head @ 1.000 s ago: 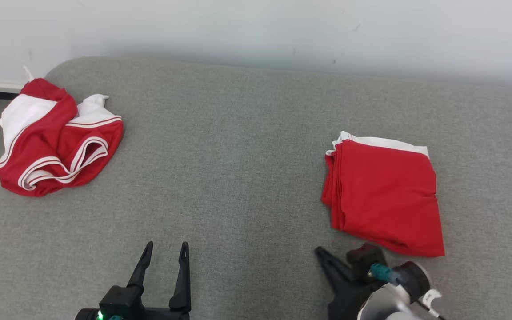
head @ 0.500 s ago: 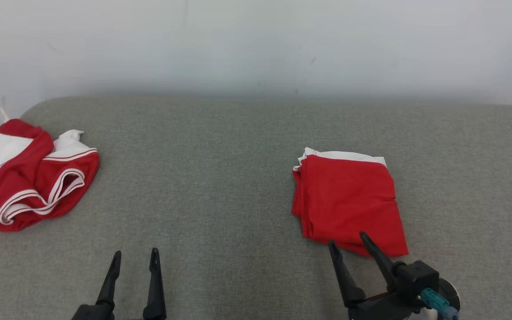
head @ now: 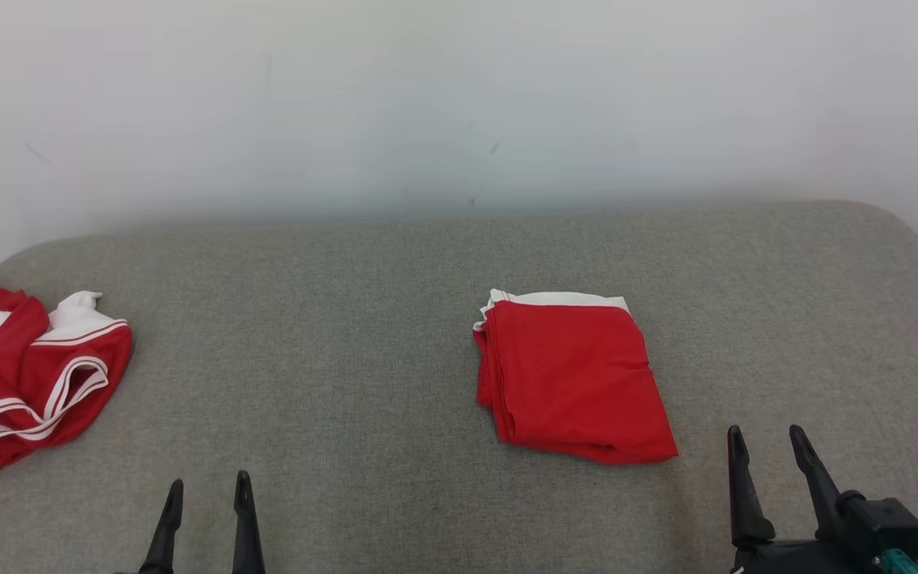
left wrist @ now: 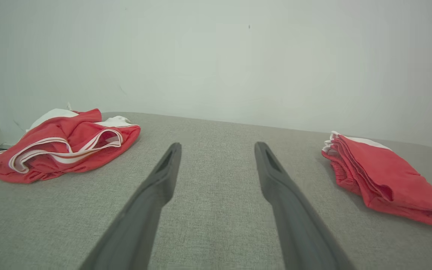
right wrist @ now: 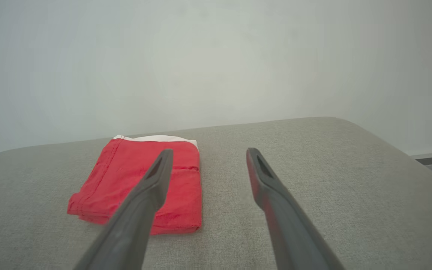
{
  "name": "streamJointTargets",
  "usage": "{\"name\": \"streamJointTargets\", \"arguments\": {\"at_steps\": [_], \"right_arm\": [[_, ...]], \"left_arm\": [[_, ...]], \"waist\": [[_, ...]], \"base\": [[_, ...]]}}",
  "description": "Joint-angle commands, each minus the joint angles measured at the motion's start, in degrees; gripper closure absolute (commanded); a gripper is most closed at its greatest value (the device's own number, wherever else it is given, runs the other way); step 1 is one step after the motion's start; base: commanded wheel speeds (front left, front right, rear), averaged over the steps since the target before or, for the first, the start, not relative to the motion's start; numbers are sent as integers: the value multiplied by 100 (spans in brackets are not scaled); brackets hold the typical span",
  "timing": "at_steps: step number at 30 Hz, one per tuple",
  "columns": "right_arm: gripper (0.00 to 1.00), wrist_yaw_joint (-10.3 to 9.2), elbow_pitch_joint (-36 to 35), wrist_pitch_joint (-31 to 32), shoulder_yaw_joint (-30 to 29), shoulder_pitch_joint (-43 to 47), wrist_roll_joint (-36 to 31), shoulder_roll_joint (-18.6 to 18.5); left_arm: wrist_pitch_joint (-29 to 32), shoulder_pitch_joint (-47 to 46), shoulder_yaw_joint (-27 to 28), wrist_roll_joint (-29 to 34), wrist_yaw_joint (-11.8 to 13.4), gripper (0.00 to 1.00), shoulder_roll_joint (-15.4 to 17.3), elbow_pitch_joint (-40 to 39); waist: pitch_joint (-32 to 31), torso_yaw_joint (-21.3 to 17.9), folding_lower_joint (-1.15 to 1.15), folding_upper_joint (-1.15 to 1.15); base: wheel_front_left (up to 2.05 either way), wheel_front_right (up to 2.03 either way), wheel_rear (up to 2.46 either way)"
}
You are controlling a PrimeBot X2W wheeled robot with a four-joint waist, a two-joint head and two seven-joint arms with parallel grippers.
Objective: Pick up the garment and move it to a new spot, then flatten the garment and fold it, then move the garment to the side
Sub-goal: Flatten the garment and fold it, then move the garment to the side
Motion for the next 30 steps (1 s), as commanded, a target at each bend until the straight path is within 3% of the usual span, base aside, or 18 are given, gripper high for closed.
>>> {"name": "streamJointTargets", "arguments": {"at_steps": [1, 8, 16, 30], "right_arm": [[0, -13, 31, -16, 4, 70, -51, 25], [0, -13, 602, 70, -386, 82, -256, 22], [0, -13, 867, 160, -368, -49, -281, 20], [0, -13, 749, 112, -214, -41, -266, 20]], "left_arm": [[-18, 88, 28, 19, -38, 0, -9, 43], [-18, 142, 342, 98, -228, 0, -26, 595], [-18, 100, 407, 103, -334, 0, -18, 1101], [-18, 121, 414, 288, -580, 0, -60, 767]], "waist": [[-33, -1, 1, 0], [-169, 32, 1, 0], [-226, 3, 1, 0], [-145, -76, 1, 0]], "base": [[0, 0, 0], [0, 0, 0], [0, 0, 0], [0, 0, 0]]}}
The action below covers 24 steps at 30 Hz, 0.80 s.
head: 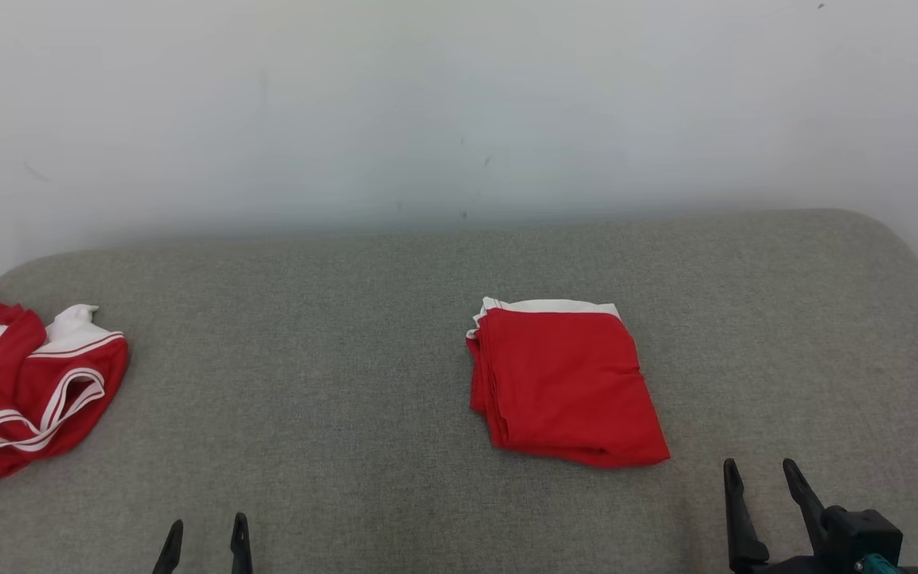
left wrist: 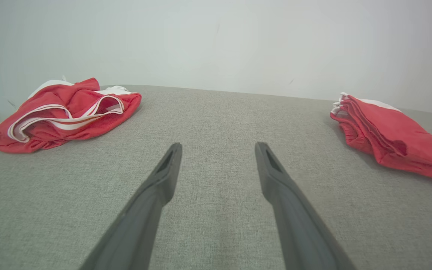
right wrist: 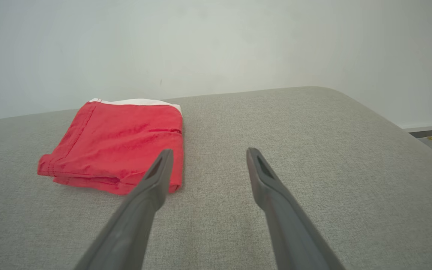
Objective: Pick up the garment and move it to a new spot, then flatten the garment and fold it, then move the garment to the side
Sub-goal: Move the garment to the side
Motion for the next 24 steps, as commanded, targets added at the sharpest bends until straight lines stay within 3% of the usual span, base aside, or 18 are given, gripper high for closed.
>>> {"name": "streamJointTargets", "arguments": {"at_steps": [1, 8, 24], "right_arm": [[0, -13, -41, 3, 44, 15, -3, 12], [0, -13, -204, 17, 198, 86, -64, 12], [0, -14, -551, 224, 309, 226, -334, -12]], "left_arm": [[-18, 39, 25, 24, -44, 0, -22, -65], [-18, 75, 0, -44, -209, 0, -47, -268], [-18, 104, 136, 89, -265, 0, -97, -296]], "waist": [[15, -7, 0, 0], [48, -6, 0, 0], [126, -16, 0, 0]], "base": [[0, 0, 0], [0, 0, 0], [0, 0, 0]]}}
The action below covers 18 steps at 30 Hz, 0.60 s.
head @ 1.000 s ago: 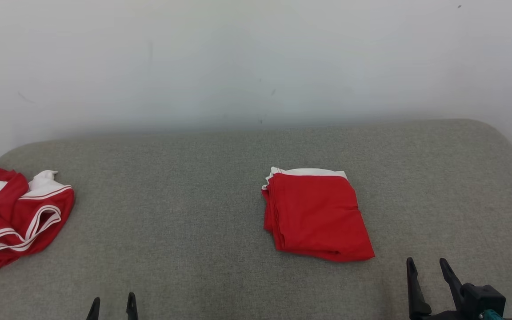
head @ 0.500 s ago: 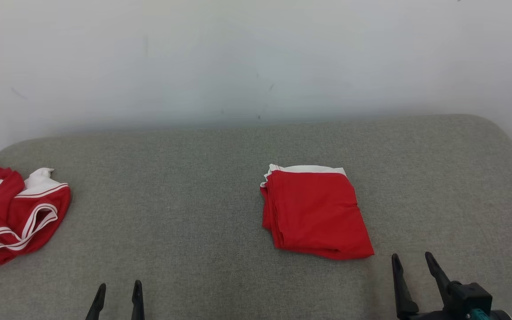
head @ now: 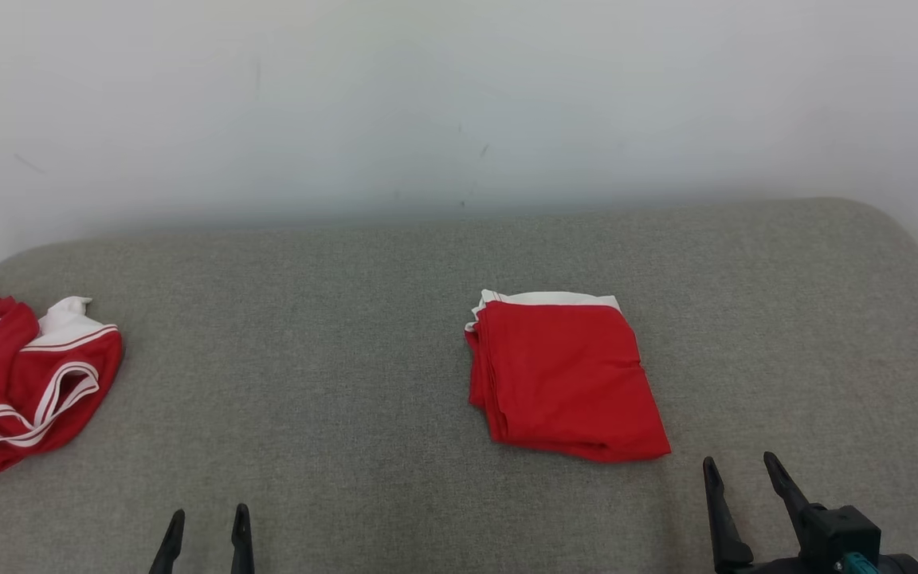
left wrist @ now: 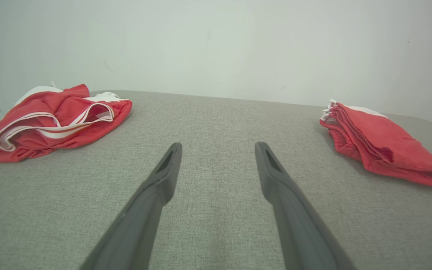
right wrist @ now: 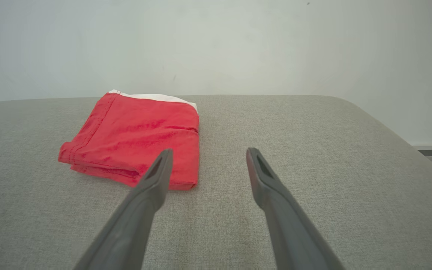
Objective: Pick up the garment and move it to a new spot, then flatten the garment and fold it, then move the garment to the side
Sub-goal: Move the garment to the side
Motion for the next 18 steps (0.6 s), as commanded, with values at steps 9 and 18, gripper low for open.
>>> {"name": "streamJointTargets", "arguments": {"at_steps": [9, 18], "right_arm": [[0, -13, -317, 1116, -147, -154, 185, -77], [0, -13, -730, 4219, 124, -1272, 707, -859]], "left_arm": [[-18, -44, -58, 12, -28, 0, -25, -13], [-18, -248, -300, 48, -43, 0, -30, -182]], "waist": [[99, 166, 0, 0], [461, 449, 0, 0]], "base": [[0, 0, 0], [0, 0, 0]]}}
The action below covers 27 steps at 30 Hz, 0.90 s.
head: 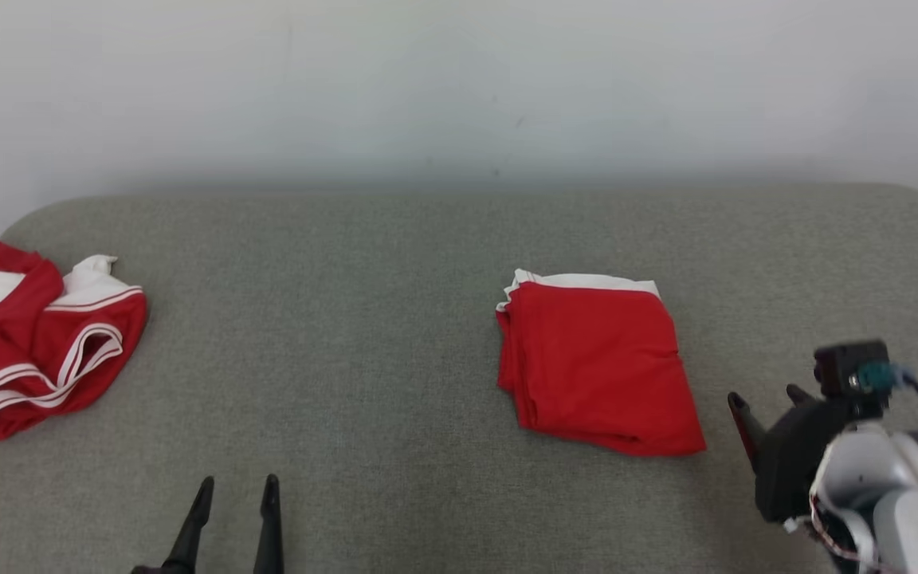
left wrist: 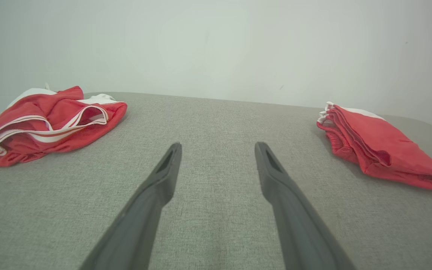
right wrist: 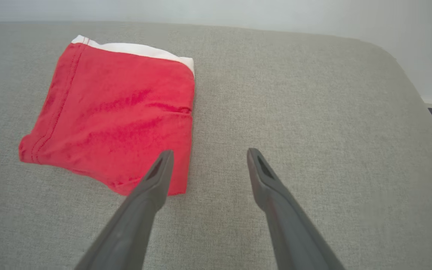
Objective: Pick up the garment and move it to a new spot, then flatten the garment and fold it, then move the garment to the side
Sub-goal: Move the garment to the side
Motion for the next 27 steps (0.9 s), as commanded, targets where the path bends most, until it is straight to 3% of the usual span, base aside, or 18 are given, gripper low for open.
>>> {"name": "streamJointTargets", "arguments": {"at_steps": [1, 4, 11, 18, 27], "right_arm": [[0, -11, 38, 355, 111, -241, 64, -159], [0, -12, 249, 1046, 190, -744, 299, -391], [0, -12, 1118, 1641, 2, -1620, 318, -541], [0, -12, 1858, 1480, -188, -1981, 59, -385], [0, -12, 2485, 1468, -412, -1924, -455, -108]], "left_arm": [[-18, -99, -63, -26, -7, 0, -9, -18], [-18, -232, -193, -61, -12, 0, -7, 15], [-18, -481, -423, -126, -30, 0, -8, 142], [-18, -576, -513, -157, -43, 0, -9, 218], [-18, -510, -502, -140, -46, 0, -10, 231]], "waist": [[210, 178, 0, 0], [430, 320, 0, 0], [779, 667, 0, 0], [927, 925, 0, 0], [923, 924, 0, 0]], "base": [[0, 0, 0], [0, 0, 0], [0, 0, 0], [0, 0, 0], [0, 0, 0]]}}
